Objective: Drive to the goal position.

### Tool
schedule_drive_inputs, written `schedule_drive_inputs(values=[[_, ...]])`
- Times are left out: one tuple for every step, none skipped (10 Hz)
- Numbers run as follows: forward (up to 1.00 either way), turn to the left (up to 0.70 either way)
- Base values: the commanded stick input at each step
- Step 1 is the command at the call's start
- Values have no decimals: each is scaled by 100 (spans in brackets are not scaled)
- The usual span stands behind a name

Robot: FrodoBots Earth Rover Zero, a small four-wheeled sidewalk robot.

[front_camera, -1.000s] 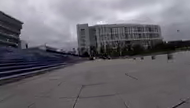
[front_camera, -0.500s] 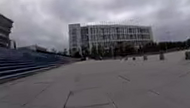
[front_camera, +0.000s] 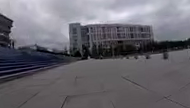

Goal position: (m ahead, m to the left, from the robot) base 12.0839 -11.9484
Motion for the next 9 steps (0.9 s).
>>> schedule_drive_inputs(values=[[70, 0], [70, 0], [70, 0], [70, 0], [70, 0], [70, 0], [70, 0], [70, 0], [70, 0]])
